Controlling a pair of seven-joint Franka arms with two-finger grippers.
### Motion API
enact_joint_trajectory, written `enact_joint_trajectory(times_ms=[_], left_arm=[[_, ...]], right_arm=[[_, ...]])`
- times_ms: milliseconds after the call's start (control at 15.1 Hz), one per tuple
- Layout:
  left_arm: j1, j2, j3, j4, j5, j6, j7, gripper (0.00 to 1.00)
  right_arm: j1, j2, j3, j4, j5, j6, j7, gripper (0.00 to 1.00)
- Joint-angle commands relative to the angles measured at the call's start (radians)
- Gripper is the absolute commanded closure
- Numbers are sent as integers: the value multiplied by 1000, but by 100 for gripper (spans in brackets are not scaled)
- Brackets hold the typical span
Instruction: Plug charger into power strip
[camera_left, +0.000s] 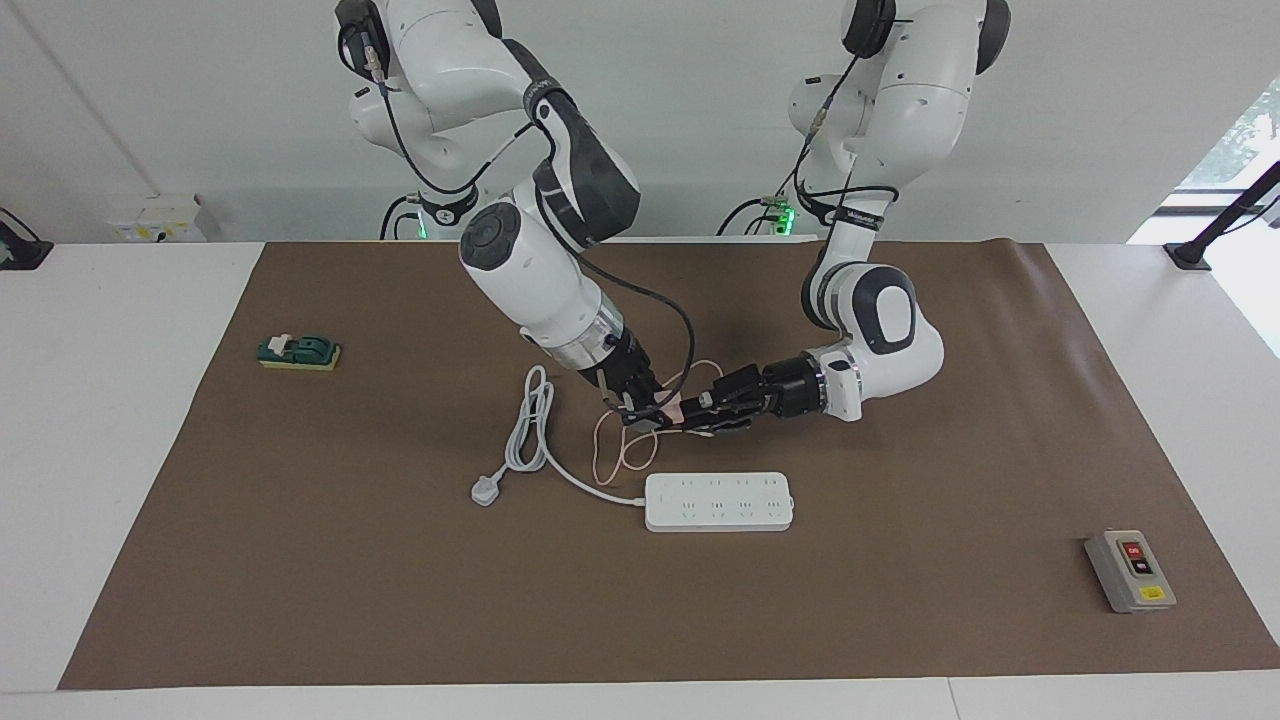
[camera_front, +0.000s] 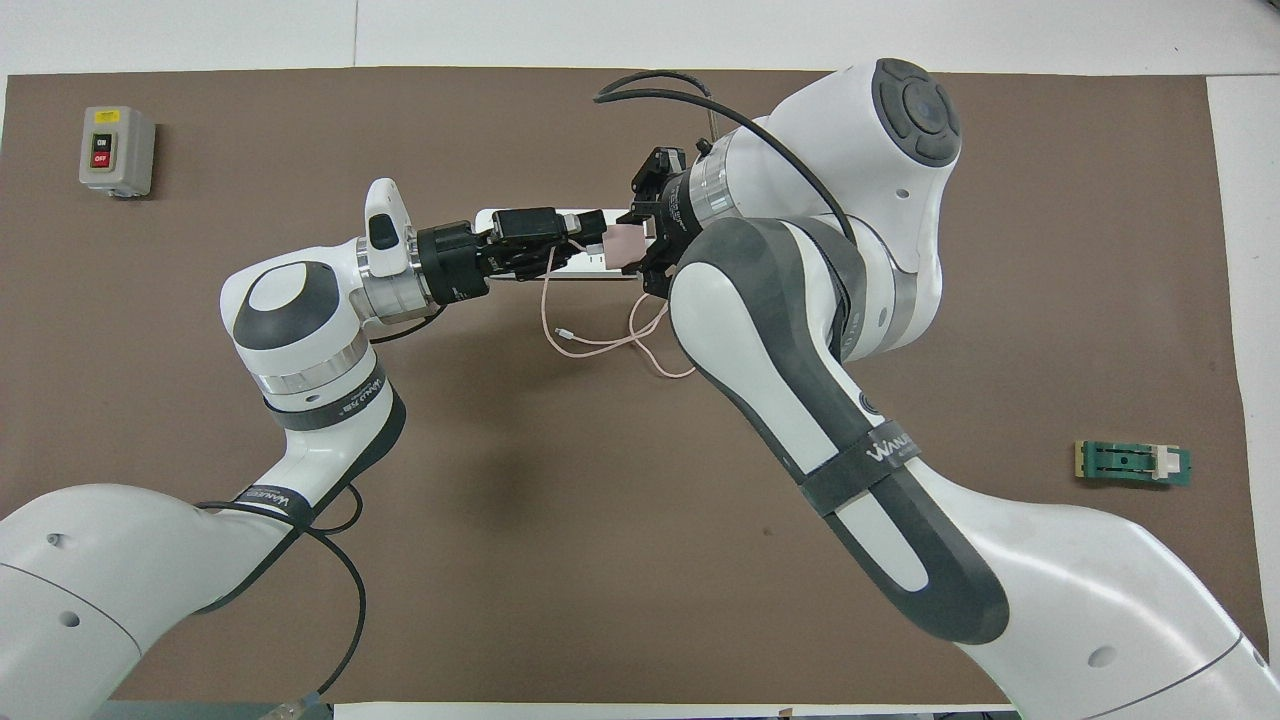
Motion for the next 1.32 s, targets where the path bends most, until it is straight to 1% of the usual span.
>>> enact_joint_trajectory(times_ms=[0,264,727,793,859,925,1123,1189,1255], left_arm=[[9,-25,1,-29,14,-24,7,57],[7,-25,-1,-29,15,-21,8,55],[-5,-27,1,-38,15,-21,13,57],[-5,-27,1,-40,17,-22,14,58],[-3,-27,1,-40,17,-25,14,66],[0,-27,1,-38,26,-27,13,69],[7,-37,1,-52,49,-50,13,68],[7,-40,1,-58,52,-59,13,67],[7,-40,1,-60,57,-61,13,62]], right_arm=[[-2,13,1,18,-18,7,25,100],[3,13,1,16,-18,9,26,100],[20,13,1,13,-17,15,42,100],[20,13,1,13,-17,15,42,100],[20,13,1,13,-17,15,42,100],[20,13,1,13,-17,15,42,100],[20,13,1,13,-18,15,42,100],[20,13,1,13,-17,15,42,100],[18,13,1,13,-18,15,40,100]])
